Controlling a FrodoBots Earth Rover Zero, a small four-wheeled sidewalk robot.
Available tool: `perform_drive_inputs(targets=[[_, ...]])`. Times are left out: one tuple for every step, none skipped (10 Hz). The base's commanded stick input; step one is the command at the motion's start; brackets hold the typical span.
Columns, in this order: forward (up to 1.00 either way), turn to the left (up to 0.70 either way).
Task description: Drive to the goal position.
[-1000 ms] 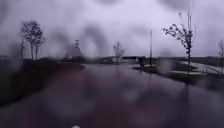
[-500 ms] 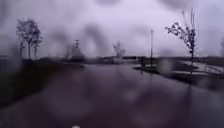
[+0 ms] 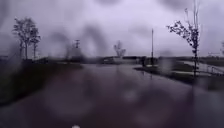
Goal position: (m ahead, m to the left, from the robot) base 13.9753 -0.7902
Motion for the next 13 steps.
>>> perform_drive_inputs(targets=[[0.7, 0.0], [0.7, 0.0], [0.7, 0.0], [0.7, 0.0], [0.7, 0.0], [0.7, 0.0], [0.7, 0.0], [0.7, 0.0], [0.7, 0.0], [0.7, 0.0], [0.7, 0.0], [0.7, 0.0], [0.7, 0.0]])
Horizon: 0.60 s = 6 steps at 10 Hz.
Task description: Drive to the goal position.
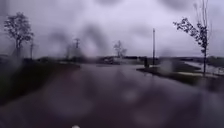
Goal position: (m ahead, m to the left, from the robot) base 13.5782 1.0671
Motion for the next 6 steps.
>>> perform_drive_inputs(targets=[[0.7, 0.0], [0.7, 0.0], [0.7, 0.0], [0.7, 0.0], [0.7, 0.0], [0.7, 0.0]])
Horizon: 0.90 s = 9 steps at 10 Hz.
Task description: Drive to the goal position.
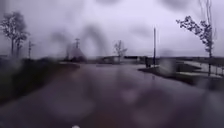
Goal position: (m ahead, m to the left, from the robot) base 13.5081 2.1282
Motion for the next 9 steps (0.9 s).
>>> perform_drive_inputs(targets=[[0.7, 0.0], [0.7, 0.0], [0.7, 0.0], [0.7, 0.0], [0.7, 0.0], [0.7, 0.0], [0.7, 0.0], [0.7, 0.0], [0.7, 0.0]])
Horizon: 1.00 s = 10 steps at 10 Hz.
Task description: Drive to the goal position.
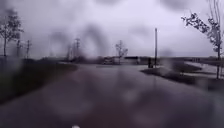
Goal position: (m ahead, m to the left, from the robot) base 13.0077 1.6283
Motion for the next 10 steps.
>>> perform_drive_inputs(targets=[[0.7, 0.0], [0.7, 0.0], [0.7, 0.0], [0.7, 0.0], [0.7, 0.0], [0.7, 0.0], [0.7, 0.0], [0.7, 0.0], [0.7, 0.0], [0.7, 0.0]])
